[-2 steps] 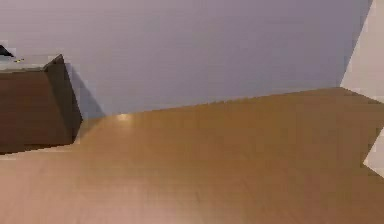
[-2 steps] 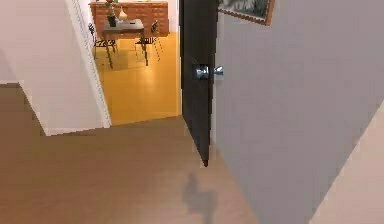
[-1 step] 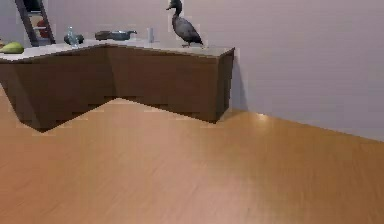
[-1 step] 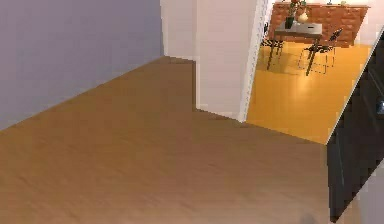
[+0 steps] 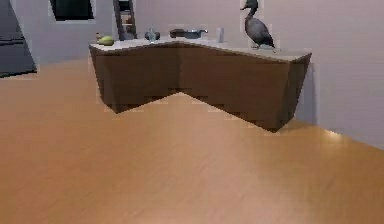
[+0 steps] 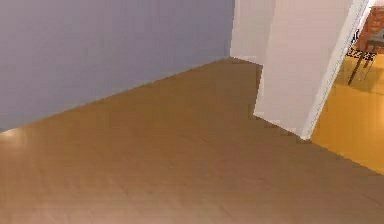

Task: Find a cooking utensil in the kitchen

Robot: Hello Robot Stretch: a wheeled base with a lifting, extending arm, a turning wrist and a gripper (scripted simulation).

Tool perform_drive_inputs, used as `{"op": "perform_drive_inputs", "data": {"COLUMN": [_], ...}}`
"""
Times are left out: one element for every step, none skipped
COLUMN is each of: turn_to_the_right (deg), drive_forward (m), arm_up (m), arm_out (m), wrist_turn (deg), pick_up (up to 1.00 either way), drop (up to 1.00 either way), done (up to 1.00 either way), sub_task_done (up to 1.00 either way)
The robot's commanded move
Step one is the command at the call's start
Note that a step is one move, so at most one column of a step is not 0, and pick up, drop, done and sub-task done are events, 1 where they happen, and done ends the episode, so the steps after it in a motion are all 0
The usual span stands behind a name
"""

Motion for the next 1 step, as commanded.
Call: {"op": "perform_drive_inputs", "data": {"turn_to_the_right": [0.0], "drive_forward": [1.0], "arm_up": [0.0], "arm_out": [0.0], "wrist_turn": [0.0], "pick_up": [0.0], "drop": [0.0], "done": [0.0], "sub_task_done": [0.0]}}
